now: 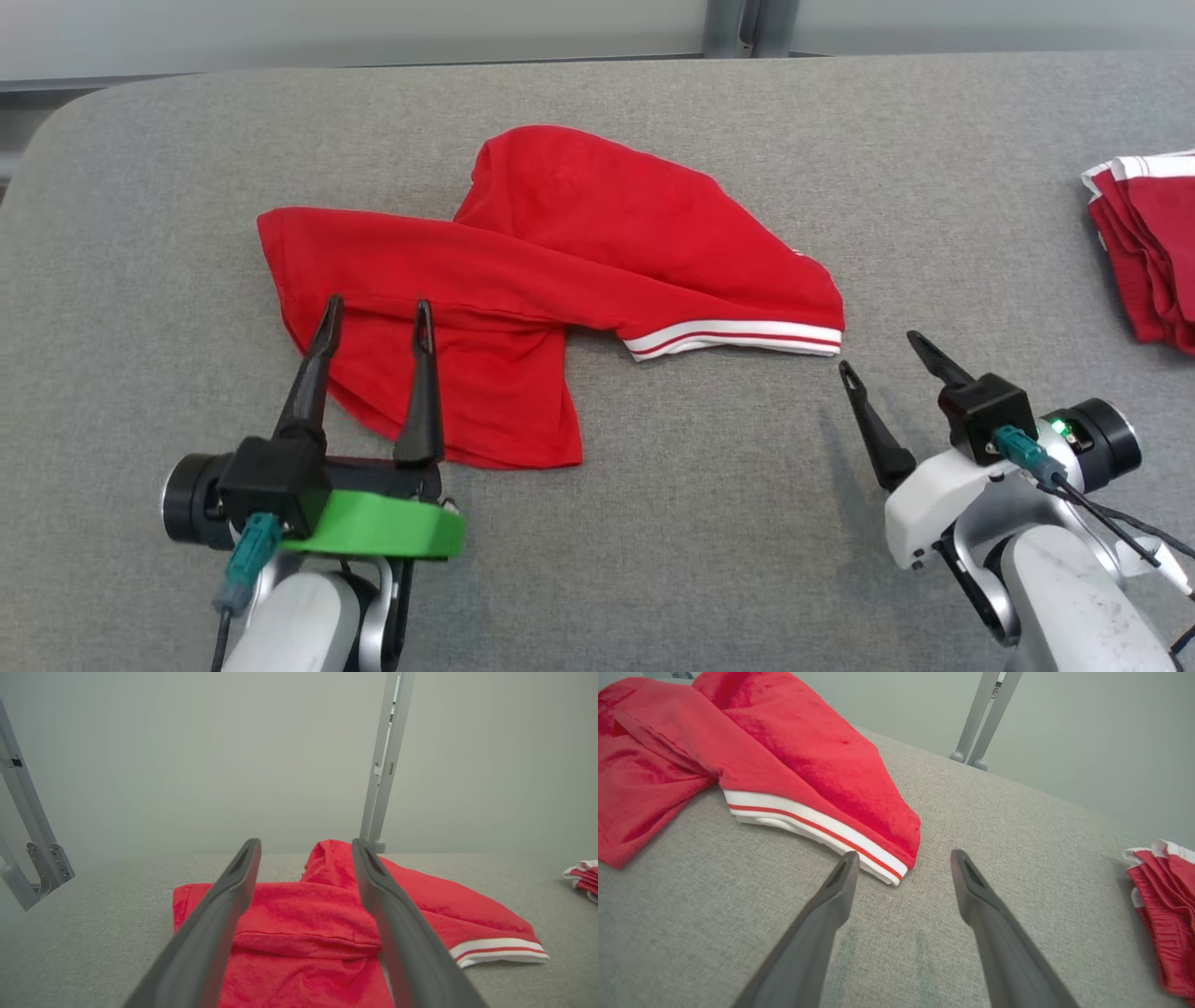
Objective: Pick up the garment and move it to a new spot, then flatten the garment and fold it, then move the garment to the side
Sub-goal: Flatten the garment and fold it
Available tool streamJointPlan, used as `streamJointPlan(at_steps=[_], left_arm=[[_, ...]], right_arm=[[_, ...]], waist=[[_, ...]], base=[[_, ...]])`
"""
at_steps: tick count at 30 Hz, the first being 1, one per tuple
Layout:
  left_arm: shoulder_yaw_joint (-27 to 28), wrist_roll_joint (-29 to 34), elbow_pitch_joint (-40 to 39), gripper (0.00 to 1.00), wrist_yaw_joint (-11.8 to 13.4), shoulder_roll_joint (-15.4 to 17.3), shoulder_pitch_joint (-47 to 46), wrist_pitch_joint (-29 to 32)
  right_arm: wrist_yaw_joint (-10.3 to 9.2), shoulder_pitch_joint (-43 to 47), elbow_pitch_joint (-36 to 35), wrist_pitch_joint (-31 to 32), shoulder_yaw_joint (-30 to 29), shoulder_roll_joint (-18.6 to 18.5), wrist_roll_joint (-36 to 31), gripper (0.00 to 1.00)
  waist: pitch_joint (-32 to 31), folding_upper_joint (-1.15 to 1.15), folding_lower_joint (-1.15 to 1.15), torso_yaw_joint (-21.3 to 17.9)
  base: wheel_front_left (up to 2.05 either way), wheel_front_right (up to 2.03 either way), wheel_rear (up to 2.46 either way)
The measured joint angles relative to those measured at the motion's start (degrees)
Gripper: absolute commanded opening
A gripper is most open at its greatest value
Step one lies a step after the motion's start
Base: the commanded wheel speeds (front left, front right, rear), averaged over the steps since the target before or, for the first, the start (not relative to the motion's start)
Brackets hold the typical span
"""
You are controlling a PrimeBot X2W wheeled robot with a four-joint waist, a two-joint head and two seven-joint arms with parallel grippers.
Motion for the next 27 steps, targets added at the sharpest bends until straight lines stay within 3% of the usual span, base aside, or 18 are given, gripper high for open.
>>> streamJointPlan(at_steps=[9,20,21,22,23,24,27], left_arm=[[5.0,5.4,-2.6,1.00,-8.5,-2.9,7.7,0.0],[9.3,9.8,-2.2,1.00,-13.6,-6.5,10.5,-0.1],[9.6,10.2,-2.1,1.00,-14.0,-6.7,10.5,-0.1],[9.8,10.5,-1.9,1.00,-14.2,-6.9,10.5,-0.1],[10.0,10.8,-1.8,1.00,-14.5,-7.1,10.5,-0.1],[10.2,11.1,-1.8,1.00,-14.7,-7.3,10.5,-0.1],[10.8,11.7,-1.4,1.00,-15.4,-8.0,10.5,-0.1]], right_arm=[[0.00,-4.5,7.9,1.5,0.1,-3.8,-0.7,1.00],[0.00,-8.3,16.8,1.4,1.7,-5.6,0.2,1.00],[0.00,-8.7,17.5,1.4,2.1,-5.6,0.3,0.95],[0.00,-9.1,18.1,1.4,2.4,-5.6,0.3,0.60],[0.00,-9.5,18.4,1.3,2.8,-5.5,0.4,0.38],[0.00,-9.8,18.6,1.2,3.3,-5.6,0.5,0.03],[0.00,-10.2,18.5,0.9,4.1,-6.2,0.9,0.00]], waist=[[0.2,0.00,0.00,3.4],[1.7,0.00,0.00,7.9],[1.8,0.00,0.00,8.2],[2.0,0.00,0.00,8.5],[2.2,0.00,0.00,8.8],[2.4,0.00,0.00,9.0],[2.6,0.00,0.00,9.4]], base=[[0.00,0.00,0.00],[0.00,0.00,0.00],[0.00,0.00,0.00],[0.00,0.00,0.00],[0.00,0.00,0.00],[0.00,0.00,0.00],[0.00,0.00,0.00]])
